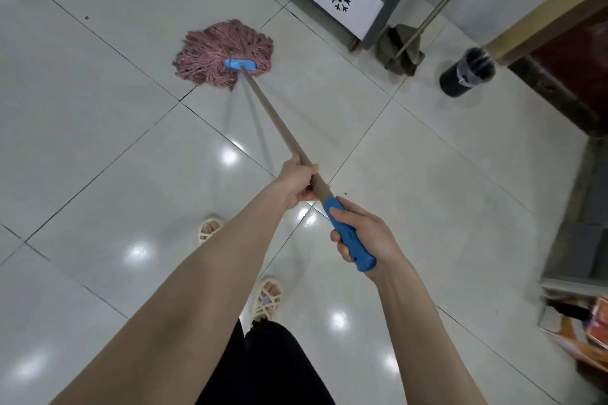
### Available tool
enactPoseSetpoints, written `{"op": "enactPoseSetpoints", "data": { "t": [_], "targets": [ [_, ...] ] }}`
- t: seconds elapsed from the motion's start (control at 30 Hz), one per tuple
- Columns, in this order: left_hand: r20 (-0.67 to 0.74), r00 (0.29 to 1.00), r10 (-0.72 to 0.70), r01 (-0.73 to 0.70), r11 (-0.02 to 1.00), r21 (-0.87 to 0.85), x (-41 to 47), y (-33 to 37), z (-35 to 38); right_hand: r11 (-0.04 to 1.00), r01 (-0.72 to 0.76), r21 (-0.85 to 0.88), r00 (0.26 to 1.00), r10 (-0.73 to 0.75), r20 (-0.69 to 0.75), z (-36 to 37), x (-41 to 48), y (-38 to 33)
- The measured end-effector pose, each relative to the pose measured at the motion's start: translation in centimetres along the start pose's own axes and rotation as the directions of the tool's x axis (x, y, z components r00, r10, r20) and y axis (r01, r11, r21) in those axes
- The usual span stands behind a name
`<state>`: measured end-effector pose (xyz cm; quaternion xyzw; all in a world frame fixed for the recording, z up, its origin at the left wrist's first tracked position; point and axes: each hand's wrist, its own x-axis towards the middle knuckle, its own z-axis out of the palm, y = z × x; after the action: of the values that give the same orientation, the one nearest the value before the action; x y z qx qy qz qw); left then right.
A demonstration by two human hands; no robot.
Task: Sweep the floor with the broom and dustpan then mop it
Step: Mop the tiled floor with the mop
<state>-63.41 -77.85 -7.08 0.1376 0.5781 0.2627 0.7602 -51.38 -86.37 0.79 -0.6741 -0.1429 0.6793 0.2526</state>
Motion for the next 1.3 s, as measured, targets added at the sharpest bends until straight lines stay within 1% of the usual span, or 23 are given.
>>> {"op": "enactPoseSetpoints", "data": {
  "t": [0.1, 0.23, 0.37, 0.4, 0.43, 0.47, 0.5, 0.57, 0.6, 0.67, 0.73, 0.83, 0.93, 1.03, 1.17, 1.3],
  "targets": [
    [-0.012, 1.0, 0.001, -0.001, 0.999, 0.042, -0.3, -0.9, 0.4, 1.0, -0.01, -0.001, 1.0, 0.01, -0.012, -0.3, -0.6, 1.0],
    [-0.006, 1.0, -0.004, 0.004, 1.0, 0.02, -0.2, 0.0, -1.3, 0.999, -0.011, -0.04, 1.0, 0.011, -0.008, 1.7, 0.0, 0.5],
    [0.033, 0.999, -0.03, 0.032, 0.998, -0.045, 0.1, 1.6, -3.9, 0.989, -0.084, -0.119, 0.992, 0.094, 0.079, 4.3, 0.8, -1.1],
    [0.043, 0.999, -0.027, 0.028, 0.999, -0.02, 0.3, 2.1, -4.6, 0.99, -0.085, -0.109, 0.991, 0.096, 0.096, 5.0, 1.1, -1.6],
    [0.053, 0.998, -0.024, 0.021, 0.999, 0.043, 0.7, 2.4, -5.4, 0.993, -0.068, -0.1, 0.992, 0.078, 0.101, 5.6, 1.7, -2.1],
    [0.063, 0.998, -0.03, 0.023, 0.994, 0.103, 1.1, 2.6, -5.7, 0.993, -0.039, -0.112, 0.994, 0.05, 0.096, 5.9, 2.1, -2.3],
    [0.072, 0.997, -0.039, 0.03, 0.992, 0.121, 1.2, 2.8, -6.0, 0.99, -0.014, -0.14, 0.995, 0.027, 0.095, 6.3, 2.5, -2.6],
    [0.083, 0.995, -0.05, 0.045, 0.997, 0.055, 1.8, 4.1, -6.7, 0.981, 0.003, -0.193, 0.995, 0.017, 0.101, 7.7, 3.7, -3.5],
    [0.067, 0.997, -0.042, 0.041, 0.999, 0.012, 2.2, 4.6, -6.9, 0.979, 0.003, -0.203, 0.995, 0.017, 0.097, 8.2, 4.2, -3.8],
    [0.026, 0.999, -0.026, 0.027, 0.999, -0.042, 3.3, 5.5, -7.4, 0.98, 0.007, -0.199, 0.997, 0.009, 0.082, 9.1, 5.4, -4.5],
    [0.008, 1.0, -0.021, 0.022, 0.999, -0.039, 4.5, 6.4, -7.8, 0.982, 0.015, -0.186, 0.998, -0.004, 0.059, 10.2, 6.7, -5.2],
    [-0.016, 0.999, -0.029, 0.028, 0.996, -0.082, 6.4, 7.8, -8.9, 0.986, 0.007, -0.17, 1.0, -0.002, 0.03, 11.7, 8.6, -6.0],
    [-0.01, 0.999, -0.044, 0.042, 0.991, -0.128, 8.2, 9.0, -9.9, 0.992, -0.013, -0.123, 1.0, 0.013, 0.001, 12.3, 9.7, -6.0],
    [0.011, 0.996, -0.086, 0.086, 0.993, -0.08, 9.0, 9.5, -10.4, 0.996, -0.045, -0.081, 0.999, 0.043, -0.022, 12.8, 10.1, -5.8],
    [-0.017, 0.996, -0.091, 0.089, 0.993, -0.081, 10.1, 12.3, -13.2, 0.997, -0.057, -0.055, 0.998, 0.057, -0.002, 16.3, 11.9, -7.2],
    [-0.096, 0.994, -0.044, 0.036, 0.996, -0.08, 11.1, 16.9, -17.9, 0.996, -0.059, -0.072, 0.997, 0.063, 0.054, 21.8, 14.8, -9.9]
  ]
}}
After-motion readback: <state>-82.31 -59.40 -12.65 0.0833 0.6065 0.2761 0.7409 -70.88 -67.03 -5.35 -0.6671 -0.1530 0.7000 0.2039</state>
